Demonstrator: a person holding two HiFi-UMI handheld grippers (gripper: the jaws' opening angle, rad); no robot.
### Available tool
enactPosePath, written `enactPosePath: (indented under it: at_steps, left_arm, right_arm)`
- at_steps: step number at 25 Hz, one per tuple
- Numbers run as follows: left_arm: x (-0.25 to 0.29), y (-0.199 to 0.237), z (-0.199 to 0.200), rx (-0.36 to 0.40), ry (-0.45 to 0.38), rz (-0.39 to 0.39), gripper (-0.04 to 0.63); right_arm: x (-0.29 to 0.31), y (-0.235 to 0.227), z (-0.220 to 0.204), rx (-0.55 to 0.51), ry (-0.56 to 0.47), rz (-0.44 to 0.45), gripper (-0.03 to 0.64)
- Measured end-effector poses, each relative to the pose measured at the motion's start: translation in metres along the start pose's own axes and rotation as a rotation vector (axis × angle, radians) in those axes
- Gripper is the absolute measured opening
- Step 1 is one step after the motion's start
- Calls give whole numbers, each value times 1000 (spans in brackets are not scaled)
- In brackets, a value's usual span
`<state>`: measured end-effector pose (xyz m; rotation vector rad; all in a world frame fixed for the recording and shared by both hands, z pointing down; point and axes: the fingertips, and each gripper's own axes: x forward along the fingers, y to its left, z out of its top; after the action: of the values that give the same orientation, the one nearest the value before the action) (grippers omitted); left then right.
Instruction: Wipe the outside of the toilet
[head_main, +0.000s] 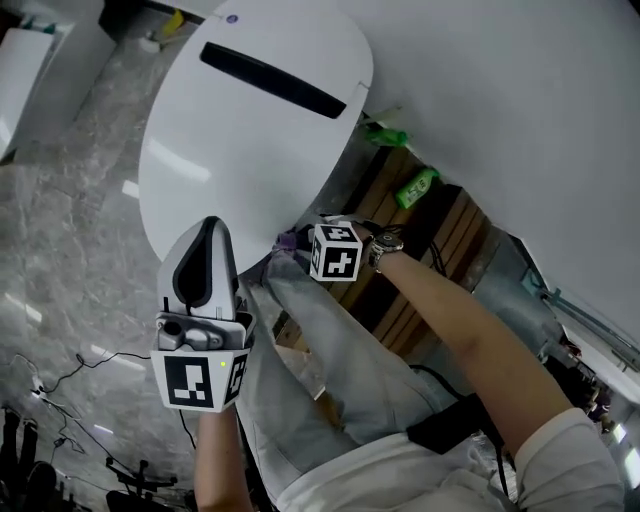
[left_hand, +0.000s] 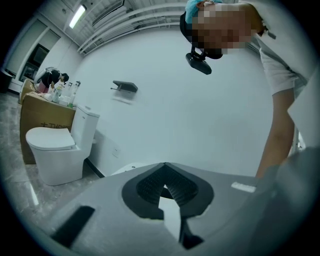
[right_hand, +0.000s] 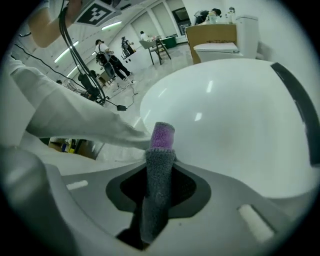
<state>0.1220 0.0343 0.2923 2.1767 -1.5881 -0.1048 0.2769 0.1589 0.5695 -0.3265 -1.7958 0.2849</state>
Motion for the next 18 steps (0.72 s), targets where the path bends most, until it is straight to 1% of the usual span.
enactPosePath:
  at_steps: [3,6,9,14,18]
  left_arm:
    - [21,-25,-1,7,18,-39,5]
    - [44,-41,-3,23,40,-72,6]
    - [67,-53,-5,40,53,-92,5]
    - [97,-66,-5,41,60,-102,5]
    - [115,-70,-6,34,65,-94,5]
  right_arm:
    - [-31,-40,-48,74,32,-83,94]
    - [-64,-92,-93,201,42,-186,94]
    - [-101,-152,-126,329,17,-291,94]
    - [-158,-240,-153,477,-56,-438,94]
    - [-188,-294,-162,508,-46,-512,94]
